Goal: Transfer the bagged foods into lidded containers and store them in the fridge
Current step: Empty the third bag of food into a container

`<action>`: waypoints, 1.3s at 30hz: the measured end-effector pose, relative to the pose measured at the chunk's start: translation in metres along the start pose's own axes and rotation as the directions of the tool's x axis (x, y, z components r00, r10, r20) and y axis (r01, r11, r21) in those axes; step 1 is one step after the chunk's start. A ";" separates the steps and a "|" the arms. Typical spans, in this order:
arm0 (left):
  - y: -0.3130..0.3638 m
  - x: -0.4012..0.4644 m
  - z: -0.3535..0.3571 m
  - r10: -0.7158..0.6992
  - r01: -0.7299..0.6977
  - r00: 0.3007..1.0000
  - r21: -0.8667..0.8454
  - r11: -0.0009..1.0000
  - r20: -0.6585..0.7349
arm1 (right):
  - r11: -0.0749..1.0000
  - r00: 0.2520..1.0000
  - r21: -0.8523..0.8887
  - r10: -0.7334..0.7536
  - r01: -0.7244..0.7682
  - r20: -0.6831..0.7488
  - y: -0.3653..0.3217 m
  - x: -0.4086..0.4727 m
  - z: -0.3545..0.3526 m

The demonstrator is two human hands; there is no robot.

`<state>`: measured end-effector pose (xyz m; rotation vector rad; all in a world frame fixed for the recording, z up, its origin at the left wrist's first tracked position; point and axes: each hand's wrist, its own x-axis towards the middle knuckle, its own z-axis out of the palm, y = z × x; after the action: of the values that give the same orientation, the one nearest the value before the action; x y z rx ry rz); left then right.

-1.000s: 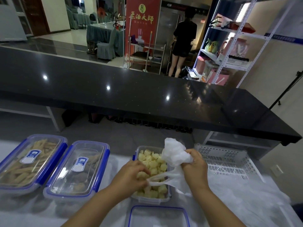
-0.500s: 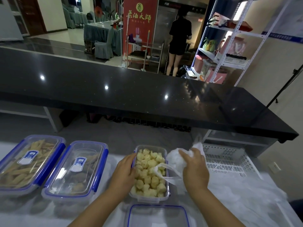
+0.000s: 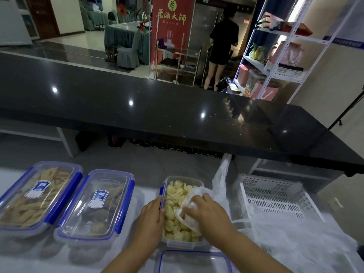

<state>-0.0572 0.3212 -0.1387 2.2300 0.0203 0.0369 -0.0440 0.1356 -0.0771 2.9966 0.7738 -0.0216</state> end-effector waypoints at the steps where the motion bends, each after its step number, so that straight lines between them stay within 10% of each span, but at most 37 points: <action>1: 0.000 0.000 0.000 0.000 0.000 1.000 0.015 1.000 -0.006 | 0.999 0.999 0.026 0.020 -0.019 -0.031 0.006 0.002 -0.002; 7: 0.002 -0.002 -0.002 0.005 -0.005 1.000 0.012 1.000 -0.004 | 0.917 0.927 0.192 0.368 -0.349 -0.071 0.019 0.027 -0.005; 20: -0.002 -0.002 0.000 -0.047 0.047 0.998 0.009 0.999 -0.051 | 0.990 0.966 0.099 0.118 -0.097 -0.229 -0.016 0.018 0.007; 24: 0.010 -0.005 -0.004 -0.043 0.038 0.995 -0.055 0.998 -0.091 | 0.935 0.941 0.324 0.231 -0.144 -0.246 -0.001 0.009 0.014; 28: 0.058 -0.008 -0.010 0.110 -0.119 0.992 -0.171 0.978 -0.061 | 0.602 0.832 0.790 0.493 -0.116 -0.254 0.019 -0.007 -0.023; 33: 0.160 0.005 0.021 0.410 -0.413 0.891 -0.026 0.910 0.193 | -0.311 0.696 0.949 0.694 0.060 0.184 0.050 -0.040 -0.071; 39: 0.217 0.018 0.114 0.341 -0.323 0.846 -0.114 0.940 0.409 | -0.355 0.480 0.933 0.830 0.058 0.285 0.140 -0.092 -0.062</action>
<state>-0.0352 0.0985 -0.0372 2.1314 -0.6030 -0.2585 -0.0566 -0.0278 -0.0067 4.3198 -2.0140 0.9442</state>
